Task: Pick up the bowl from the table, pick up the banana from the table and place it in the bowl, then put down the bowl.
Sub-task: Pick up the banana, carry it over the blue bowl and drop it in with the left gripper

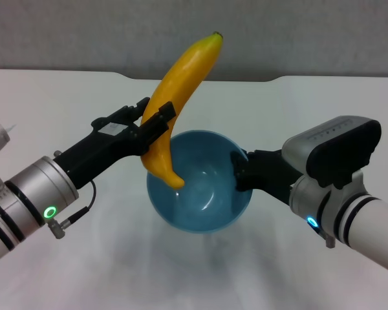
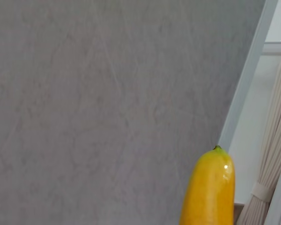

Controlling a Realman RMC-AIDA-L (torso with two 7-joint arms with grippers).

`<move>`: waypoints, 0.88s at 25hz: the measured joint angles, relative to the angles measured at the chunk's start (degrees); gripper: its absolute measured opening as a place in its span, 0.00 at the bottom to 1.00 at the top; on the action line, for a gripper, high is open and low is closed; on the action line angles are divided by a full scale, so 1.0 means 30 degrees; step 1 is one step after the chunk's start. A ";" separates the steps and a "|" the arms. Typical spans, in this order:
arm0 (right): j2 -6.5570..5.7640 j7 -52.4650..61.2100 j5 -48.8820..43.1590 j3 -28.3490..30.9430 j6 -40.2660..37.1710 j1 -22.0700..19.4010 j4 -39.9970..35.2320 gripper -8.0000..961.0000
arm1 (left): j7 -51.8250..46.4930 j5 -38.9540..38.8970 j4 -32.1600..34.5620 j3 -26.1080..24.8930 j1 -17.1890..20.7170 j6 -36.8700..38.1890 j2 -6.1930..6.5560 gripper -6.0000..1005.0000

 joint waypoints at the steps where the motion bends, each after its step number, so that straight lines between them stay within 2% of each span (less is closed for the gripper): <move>1: 0.0000 0.0000 -0.0019 -0.0027 0.0048 0.0001 0.0072 0.05 | 0.0037 -0.0046 0.0142 0.0000 -0.0050 -0.0074 0.0003 0.61; 22: -0.0024 -0.0181 -0.0375 -0.0115 0.0094 -0.0244 0.0988 0.05 | 0.1679 -0.0743 0.1255 0.0208 -0.0355 -0.0828 -0.0056 0.66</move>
